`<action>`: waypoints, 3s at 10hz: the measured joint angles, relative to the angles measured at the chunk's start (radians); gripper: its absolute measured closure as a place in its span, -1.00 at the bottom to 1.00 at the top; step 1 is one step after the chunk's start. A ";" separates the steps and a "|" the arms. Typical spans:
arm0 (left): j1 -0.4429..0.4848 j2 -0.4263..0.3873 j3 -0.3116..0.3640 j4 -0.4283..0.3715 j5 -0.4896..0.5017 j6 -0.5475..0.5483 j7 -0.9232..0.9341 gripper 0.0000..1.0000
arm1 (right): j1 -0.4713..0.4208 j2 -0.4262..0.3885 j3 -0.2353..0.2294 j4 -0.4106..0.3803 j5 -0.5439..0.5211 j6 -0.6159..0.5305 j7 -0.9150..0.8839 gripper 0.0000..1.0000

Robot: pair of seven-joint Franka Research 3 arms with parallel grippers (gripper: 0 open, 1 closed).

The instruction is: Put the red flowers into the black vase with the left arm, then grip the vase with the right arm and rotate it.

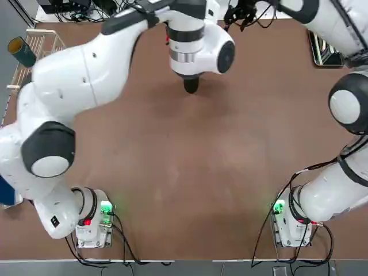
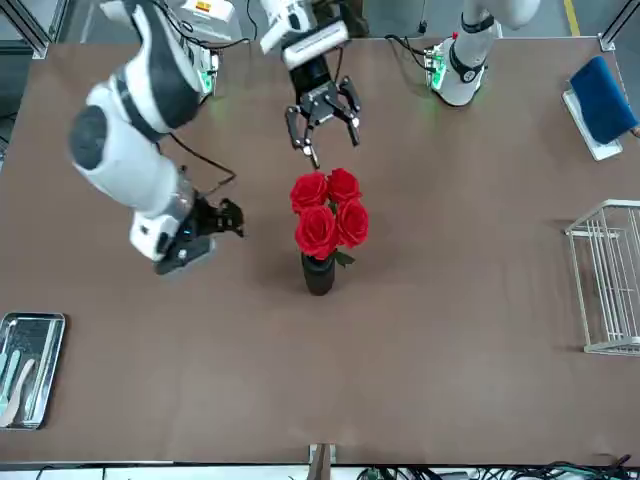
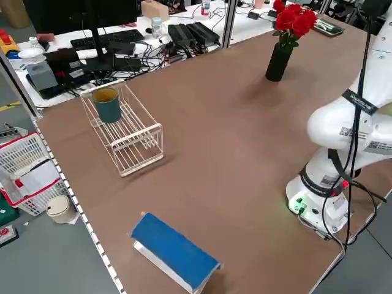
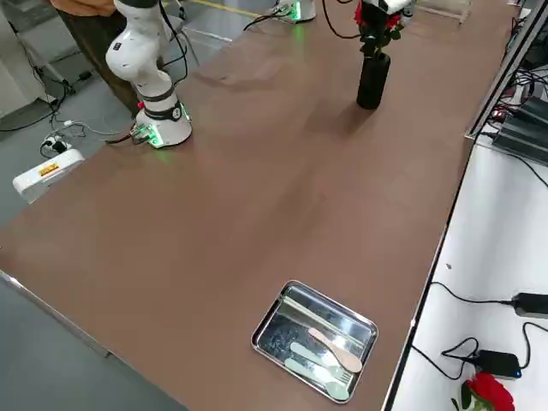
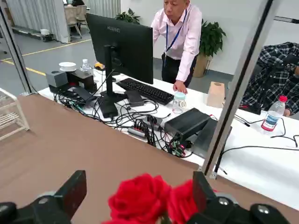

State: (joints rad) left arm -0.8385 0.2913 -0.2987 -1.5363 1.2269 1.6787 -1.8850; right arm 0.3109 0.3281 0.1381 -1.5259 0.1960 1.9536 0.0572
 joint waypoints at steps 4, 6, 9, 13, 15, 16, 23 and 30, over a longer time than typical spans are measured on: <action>0.175 -0.188 0.001 -0.197 -0.038 0.191 0.103 -1.00 | 0.067 0.131 0.000 0.076 -0.017 0.134 0.004 -1.00; 0.280 -0.219 0.002 -0.204 -0.079 0.283 0.203 -1.00 | 0.086 0.191 0.000 0.079 -0.018 0.210 0.004 -1.00; 0.455 -0.243 0.002 -0.207 -0.221 0.368 0.423 -1.00 | 0.125 0.246 0.000 0.084 -0.018 0.265 0.010 -1.00; 0.640 -0.279 0.009 -0.179 -0.520 0.393 0.734 -1.00 | 0.151 0.271 0.000 0.088 -0.018 0.311 0.014 -1.00; 0.701 -0.289 0.009 -0.158 -0.671 0.376 0.884 -1.00 | 0.158 0.281 0.000 0.088 -0.018 0.312 0.014 -1.00; 0.739 -0.292 0.009 -0.148 -0.759 0.343 1.005 -1.00 | 0.160 0.285 0.000 0.088 -0.018 0.313 0.014 -1.00; 0.976 -0.265 0.019 -0.142 -1.039 0.157 1.607 -1.00 | 0.171 0.300 0.001 0.088 -0.017 0.308 0.017 -1.00; 0.896 -0.263 0.184 -0.024 -1.229 -0.042 1.749 -1.00 | 0.189 0.304 0.001 0.087 -0.017 0.304 0.030 -0.45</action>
State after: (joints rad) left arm 0.0571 0.0287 -0.1143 -1.5607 -0.0022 1.6366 -0.1364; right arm 0.4997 0.6325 0.1393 -1.4387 0.1786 2.2579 0.0874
